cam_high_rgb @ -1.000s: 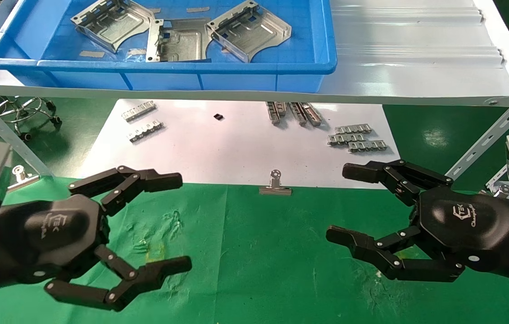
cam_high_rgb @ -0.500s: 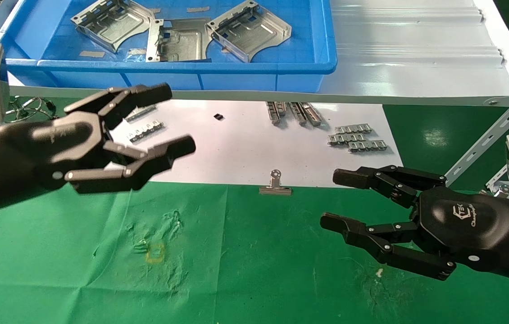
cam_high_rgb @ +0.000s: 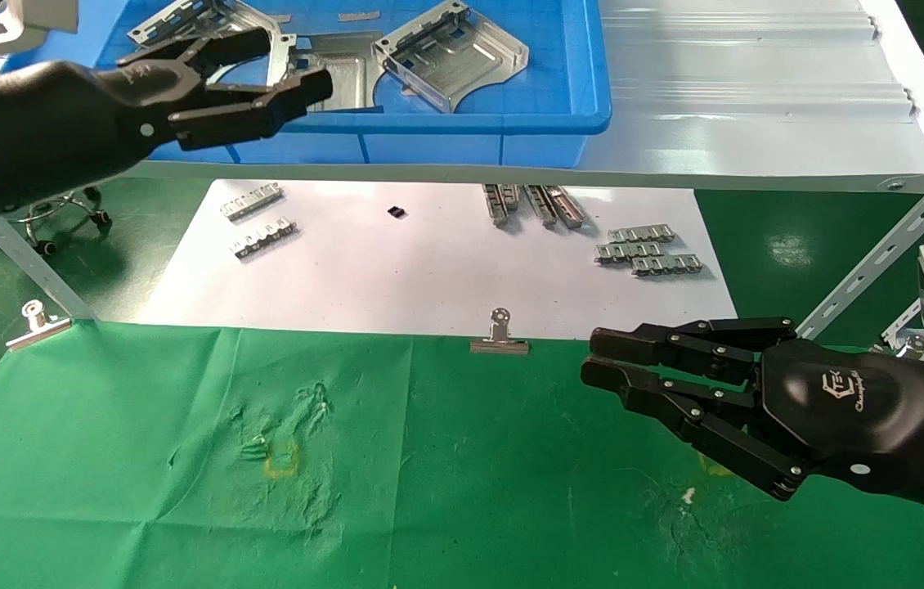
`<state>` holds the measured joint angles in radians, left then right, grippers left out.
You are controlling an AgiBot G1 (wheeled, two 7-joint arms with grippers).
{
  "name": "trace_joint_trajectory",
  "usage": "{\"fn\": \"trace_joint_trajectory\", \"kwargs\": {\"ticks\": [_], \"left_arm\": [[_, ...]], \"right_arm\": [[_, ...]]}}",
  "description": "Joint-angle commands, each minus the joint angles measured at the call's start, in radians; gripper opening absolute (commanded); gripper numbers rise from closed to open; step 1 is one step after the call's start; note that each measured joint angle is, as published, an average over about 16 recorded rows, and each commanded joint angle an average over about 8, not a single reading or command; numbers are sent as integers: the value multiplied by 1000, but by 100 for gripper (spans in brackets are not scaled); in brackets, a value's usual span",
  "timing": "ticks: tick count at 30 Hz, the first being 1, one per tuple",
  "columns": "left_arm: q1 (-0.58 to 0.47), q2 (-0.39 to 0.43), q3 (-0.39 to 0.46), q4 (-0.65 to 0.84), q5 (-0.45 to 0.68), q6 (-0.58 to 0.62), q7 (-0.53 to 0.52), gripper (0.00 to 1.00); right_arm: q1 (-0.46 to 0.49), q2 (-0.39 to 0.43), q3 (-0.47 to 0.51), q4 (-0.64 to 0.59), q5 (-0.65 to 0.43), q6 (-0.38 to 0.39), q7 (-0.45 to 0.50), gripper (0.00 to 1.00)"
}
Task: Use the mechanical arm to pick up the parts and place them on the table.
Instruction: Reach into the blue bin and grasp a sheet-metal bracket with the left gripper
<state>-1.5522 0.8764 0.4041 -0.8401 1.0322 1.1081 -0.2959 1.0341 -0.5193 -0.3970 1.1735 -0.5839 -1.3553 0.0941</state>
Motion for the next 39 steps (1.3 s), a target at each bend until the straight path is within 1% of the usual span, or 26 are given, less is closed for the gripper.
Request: {"fn": "trace_joint_trajectory", "kwargs": {"ticks": [1,8,13,19,24,26,27,29,30,33,34,35,37,38,39], "left_arm": [[-57,18,23,58,40,-6,-14,100],[-259,91,88,331,156,7,33,100],[-367,132,116,500,217,-29,86,100],[-440,168,132,633,260,-128,144,100],[-468,192,140,705,280,-206,182,100],[-473,202,142,727,285,-230,195,98],[-475,207,143,736,287,-240,201,93],[-477,218,145,752,291,-259,213,77],[-478,223,146,759,293,-267,219,67],[-480,237,148,775,297,-294,238,30],[-480,241,149,780,298,-303,245,20],[-480,244,149,784,299,-312,252,12],[-480,250,149,791,300,-328,264,3],[-479,252,149,794,300,-336,270,0],[-479,254,149,797,300,-343,276,0]], "right_arm": [[0,0,0,0,0,0,0,0],[0,0,0,0,0,0,0,0],[0,0,0,0,0,0,0,0],[0,0,0,0,0,0,0,0],[0,0,0,0,0,0,0,0],[0,0,0,0,0,0,0,0],[0,0,0,0,0,0,0,0],[0,0,0,0,0,0,0,0],[0,0,0,0,0,0,0,0],[0,0,0,0,0,0,0,0],[0,0,0,0,0,0,0,0],[0,0,0,0,0,0,0,0],[0,0,0,0,0,0,0,0],[0,0,0,0,0,0,0,0],[0,0,0,0,0,0,0,0]]}}
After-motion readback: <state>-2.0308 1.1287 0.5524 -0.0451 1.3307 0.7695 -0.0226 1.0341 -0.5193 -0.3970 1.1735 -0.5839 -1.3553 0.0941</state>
